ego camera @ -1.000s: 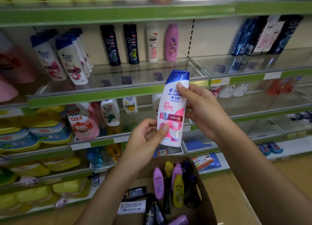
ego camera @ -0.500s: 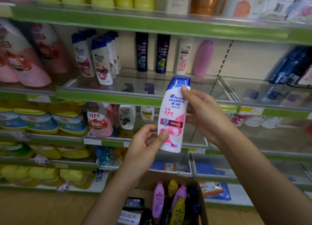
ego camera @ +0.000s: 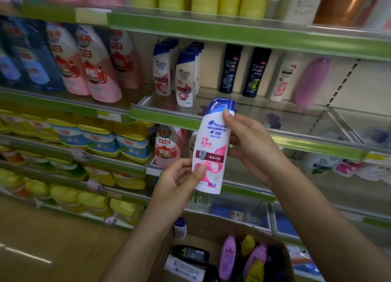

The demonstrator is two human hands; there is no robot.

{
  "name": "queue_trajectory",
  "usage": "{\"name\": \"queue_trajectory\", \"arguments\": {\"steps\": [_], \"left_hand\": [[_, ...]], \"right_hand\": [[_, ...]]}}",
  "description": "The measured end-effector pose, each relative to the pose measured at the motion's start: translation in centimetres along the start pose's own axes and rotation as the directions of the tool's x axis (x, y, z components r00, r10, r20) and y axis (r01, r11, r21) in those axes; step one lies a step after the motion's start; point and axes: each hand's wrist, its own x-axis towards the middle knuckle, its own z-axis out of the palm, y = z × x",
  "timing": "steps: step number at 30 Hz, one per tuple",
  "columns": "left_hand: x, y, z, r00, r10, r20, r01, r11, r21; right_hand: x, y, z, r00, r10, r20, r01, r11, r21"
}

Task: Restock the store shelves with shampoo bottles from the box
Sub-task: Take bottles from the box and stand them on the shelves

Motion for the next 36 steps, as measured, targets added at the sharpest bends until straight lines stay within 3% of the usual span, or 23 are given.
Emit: {"name": "queue_trajectory", "arguments": {"steps": [8,22,36], "left_hand": [[-0.4,-0.3,-4.8,0.999,-0.032,0.015,0.032,0.999,-0.006],[0.3,-0.7,-4.6,0.998,-0.066,-0.005,0.065,0.998,-0.022],[11.9,0.3,-15.2,0.986,-0.074,0.15,0.071,0.997,0.023]], "right_hand": [[0.3,1.5,4.3,0.999,0.032,0.005,-0.032,0.999,0.016],[1.3,1.4,4.5,0.997,0.073,0.005,-0.073,0.997,-0.029],[11.9,2.3,12.5,0.991,0.059,-0.122,-0.054,0.997,0.049]]}}
